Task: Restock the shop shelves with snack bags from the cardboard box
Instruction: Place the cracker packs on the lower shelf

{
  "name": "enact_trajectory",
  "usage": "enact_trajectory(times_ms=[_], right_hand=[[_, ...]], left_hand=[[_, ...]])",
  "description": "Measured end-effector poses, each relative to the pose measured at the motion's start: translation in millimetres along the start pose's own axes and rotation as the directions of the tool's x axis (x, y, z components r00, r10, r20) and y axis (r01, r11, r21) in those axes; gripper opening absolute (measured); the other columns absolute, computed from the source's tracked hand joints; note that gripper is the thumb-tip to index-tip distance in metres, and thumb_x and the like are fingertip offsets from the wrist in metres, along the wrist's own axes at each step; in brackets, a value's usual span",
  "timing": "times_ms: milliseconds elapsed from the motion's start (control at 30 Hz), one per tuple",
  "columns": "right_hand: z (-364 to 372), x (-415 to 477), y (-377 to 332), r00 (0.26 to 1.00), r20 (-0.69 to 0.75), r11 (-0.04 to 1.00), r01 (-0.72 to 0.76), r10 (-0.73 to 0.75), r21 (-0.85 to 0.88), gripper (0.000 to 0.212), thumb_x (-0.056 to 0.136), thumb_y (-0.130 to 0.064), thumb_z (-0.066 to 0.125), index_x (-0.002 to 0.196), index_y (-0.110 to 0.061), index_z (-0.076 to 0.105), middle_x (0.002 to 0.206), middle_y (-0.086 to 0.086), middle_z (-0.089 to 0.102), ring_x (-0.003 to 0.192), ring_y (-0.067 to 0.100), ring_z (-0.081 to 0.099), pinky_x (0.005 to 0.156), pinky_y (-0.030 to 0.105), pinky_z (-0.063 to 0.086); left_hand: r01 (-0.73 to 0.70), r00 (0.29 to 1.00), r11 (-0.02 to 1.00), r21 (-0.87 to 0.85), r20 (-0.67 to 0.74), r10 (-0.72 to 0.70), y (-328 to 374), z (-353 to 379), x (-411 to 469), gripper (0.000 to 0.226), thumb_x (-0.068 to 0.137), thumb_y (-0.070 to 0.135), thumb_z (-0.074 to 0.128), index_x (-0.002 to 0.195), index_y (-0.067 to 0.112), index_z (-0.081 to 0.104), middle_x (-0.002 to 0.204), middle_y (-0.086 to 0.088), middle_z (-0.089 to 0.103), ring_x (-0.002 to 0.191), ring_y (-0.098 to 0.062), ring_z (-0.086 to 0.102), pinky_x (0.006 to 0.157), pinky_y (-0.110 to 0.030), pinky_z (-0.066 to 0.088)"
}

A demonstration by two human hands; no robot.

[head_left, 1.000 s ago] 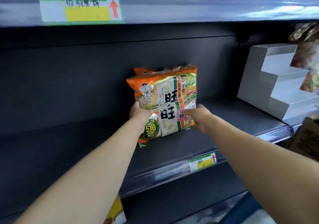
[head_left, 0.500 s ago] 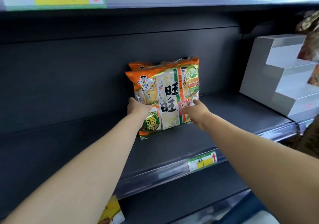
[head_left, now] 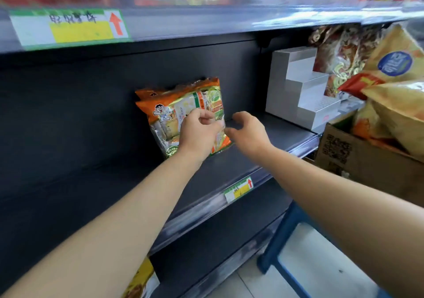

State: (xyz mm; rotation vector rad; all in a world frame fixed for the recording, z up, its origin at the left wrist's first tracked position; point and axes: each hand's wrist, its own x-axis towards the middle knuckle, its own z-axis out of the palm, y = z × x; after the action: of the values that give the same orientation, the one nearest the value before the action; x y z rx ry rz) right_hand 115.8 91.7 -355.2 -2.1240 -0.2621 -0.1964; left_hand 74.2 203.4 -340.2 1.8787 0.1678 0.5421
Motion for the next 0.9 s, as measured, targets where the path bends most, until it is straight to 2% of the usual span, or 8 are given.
enact_trajectory(times_ms=[100, 200, 333, 433, 567, 633, 800, 900], right_hand=[[-26.5, -12.1, 0.2, 0.996, -0.072, 0.996, 0.045, -0.050, -0.071, 0.049, 0.089, -0.020, 0.062, 0.135, -0.010, 0.047, 0.130, 0.005, 0.057, 0.117, 0.021, 0.054, 0.092, 0.024, 0.039], [-48.7, -15.6, 3.5, 0.994, -0.098, 0.993, 0.032, -0.043, -0.116, 0.050, 0.090, -0.021, 0.062, 0.136, -0.011, 0.046, 0.132, 0.006, 0.057, 0.120, 0.022, 0.053, 0.097, 0.029, 0.040], [-74.7, -13.2, -4.0, 0.999, -0.044, 0.986, -0.030, 0.023, -0.162, 0.051, 0.091, -0.023, 0.061, 0.137, -0.012, 0.044, 0.136, 0.005, 0.054, 0.124, 0.022, 0.051, 0.098, 0.032, 0.041], [-97.9, -13.9, -26.4, 0.997, 0.032, 0.975, -0.059, 0.068, -0.215, 0.050, 0.092, -0.022, 0.059, 0.138, -0.012, 0.043, 0.138, 0.006, 0.051, 0.126, 0.023, 0.047, 0.097, 0.031, 0.039], [-138.3, -14.5, -69.6, 0.991, 0.077, 0.971, -0.089, 0.108, -0.221, 0.038, 0.089, -0.014, 0.058, 0.126, -0.012, 0.052, 0.122, 0.008, 0.059, 0.113, 0.025, 0.055, 0.089, 0.036, 0.046], [-162.0, -16.1, -89.4, 0.993, 0.072, 0.961, -0.075, 0.098, -0.266, 0.035, 0.088, -0.014, 0.059, 0.123, -0.010, 0.053, 0.119, 0.008, 0.059, 0.112, 0.025, 0.054, 0.090, 0.039, 0.046], [-235.3, -23.5, -139.4, 0.991, 0.116, 0.840, 0.003, 0.072, -0.543, 0.046, 0.091, -0.018, 0.056, 0.135, -0.010, 0.044, 0.135, 0.009, 0.049, 0.129, 0.025, 0.039, 0.104, 0.034, 0.034], [-282.7, -29.9, -161.8, 0.987, 0.085, 0.777, -0.054, 0.137, -0.627, 0.046, 0.091, -0.019, 0.054, 0.135, -0.012, 0.044, 0.133, 0.008, 0.050, 0.128, 0.025, 0.040, 0.102, 0.033, 0.033]], left_hand=[[-0.075, 0.993, 0.996, -0.051, 0.089, 0.079, 21.5, 15.9, -7.6, 0.018, 0.083, 0.013, 0.067, 0.098, 0.016, 0.058, 0.094, 0.000, 0.055, 0.088, -0.013, 0.053, 0.080, -0.024, 0.045], [-0.109, 0.985, 0.992, -0.065, 0.131, 0.117, 38.7, 31.4, -13.3, 0.018, 0.083, 0.012, 0.067, 0.099, 0.016, 0.059, 0.095, 0.001, 0.055, 0.089, -0.012, 0.053, 0.077, -0.021, 0.045], [-0.049, 0.980, 0.998, -0.045, 0.192, 0.057, 66.3, 40.6, -12.7, 0.021, 0.084, 0.012, 0.066, 0.105, 0.013, 0.060, 0.097, 0.000, 0.055, 0.089, -0.011, 0.053, 0.070, -0.013, 0.042], [0.015, 0.972, 1.000, -0.002, 0.233, -0.015, 99.9, 37.4, -6.3, 0.023, 0.084, 0.012, 0.066, 0.106, 0.012, 0.059, 0.097, 0.000, 0.055, 0.091, -0.012, 0.053, 0.068, -0.012, 0.042], [0.050, 0.961, 0.998, 0.038, 0.269, -0.058, 161.8, 34.2, 1.9, 0.021, 0.084, 0.012, 0.067, 0.104, 0.013, 0.059, 0.097, 0.000, 0.055, 0.091, -0.014, 0.053, 0.074, -0.020, 0.043], [0.045, 0.949, 0.998, 0.051, 0.309, -0.059, 194.3, 32.7, 1.4, 0.022, 0.085, 0.012, 0.066, 0.106, 0.012, 0.059, 0.098, 0.000, 0.054, 0.091, -0.014, 0.053, 0.077, -0.022, 0.042], [-0.103, 0.915, 0.971, 0.215, 0.403, 0.008, 262.3, 16.7, -1.4, 0.025, 0.087, 0.014, 0.065, 0.111, 0.012, 0.056, 0.112, -0.005, 0.053, 0.092, -0.013, 0.048, 0.082, -0.020, 0.038], [-0.145, 0.875, 0.942, 0.302, 0.484, -0.020, 299.2, 5.9, -4.4, 0.030, 0.089, 0.014, 0.063, 0.117, 0.011, 0.055, 0.121, -0.006, 0.050, 0.104, -0.016, 0.050, 0.089, -0.022, 0.038]])
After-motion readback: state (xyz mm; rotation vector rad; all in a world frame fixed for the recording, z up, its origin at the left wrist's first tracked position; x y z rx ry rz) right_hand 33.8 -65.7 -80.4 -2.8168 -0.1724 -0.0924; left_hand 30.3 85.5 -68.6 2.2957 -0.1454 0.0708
